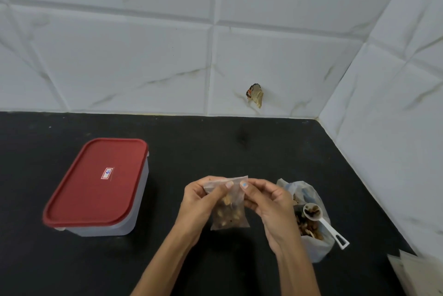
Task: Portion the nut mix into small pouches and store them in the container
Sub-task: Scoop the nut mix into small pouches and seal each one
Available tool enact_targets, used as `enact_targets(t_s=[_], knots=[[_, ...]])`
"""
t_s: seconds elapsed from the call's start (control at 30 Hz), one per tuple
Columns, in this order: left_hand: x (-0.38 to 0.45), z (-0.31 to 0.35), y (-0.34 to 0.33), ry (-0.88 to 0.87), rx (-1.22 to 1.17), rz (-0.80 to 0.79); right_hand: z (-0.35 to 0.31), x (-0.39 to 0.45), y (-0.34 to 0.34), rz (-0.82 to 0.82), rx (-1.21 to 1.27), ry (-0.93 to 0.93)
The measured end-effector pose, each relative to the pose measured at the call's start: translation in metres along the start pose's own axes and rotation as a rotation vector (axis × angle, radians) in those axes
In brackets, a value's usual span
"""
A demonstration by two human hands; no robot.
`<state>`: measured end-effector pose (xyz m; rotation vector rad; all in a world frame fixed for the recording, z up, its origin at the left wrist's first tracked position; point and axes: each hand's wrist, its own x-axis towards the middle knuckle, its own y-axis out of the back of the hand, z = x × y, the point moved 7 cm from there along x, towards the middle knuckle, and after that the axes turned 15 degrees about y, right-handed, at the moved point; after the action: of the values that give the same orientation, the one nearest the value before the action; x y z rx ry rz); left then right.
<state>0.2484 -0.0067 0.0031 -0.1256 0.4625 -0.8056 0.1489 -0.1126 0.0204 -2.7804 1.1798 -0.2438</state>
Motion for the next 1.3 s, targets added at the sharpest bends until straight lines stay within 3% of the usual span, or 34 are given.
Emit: enact_targets(t_s=[0.37,0.6,0.83,1.3], knots=[[-0.006,-0.006,0.003,-0.062,0.119,0.032,0.01,-0.01,-0.001,-0.04,-0.029,0.05],[-0.01,-0.011,0.004,-0.12,0.16,0.11,0.017,-0.017,-0.002,0.034,-0.004,0.109],[0.0,-0.021,0.003,-0.023,0.118,0.096,0.048,-0.016,-0.004,0.031,0.152,-0.069],[0.011,-0.023,0.0,0.014,0.069,0.056,0.053,-0.005,0.0,0.159,0.107,-0.038]])
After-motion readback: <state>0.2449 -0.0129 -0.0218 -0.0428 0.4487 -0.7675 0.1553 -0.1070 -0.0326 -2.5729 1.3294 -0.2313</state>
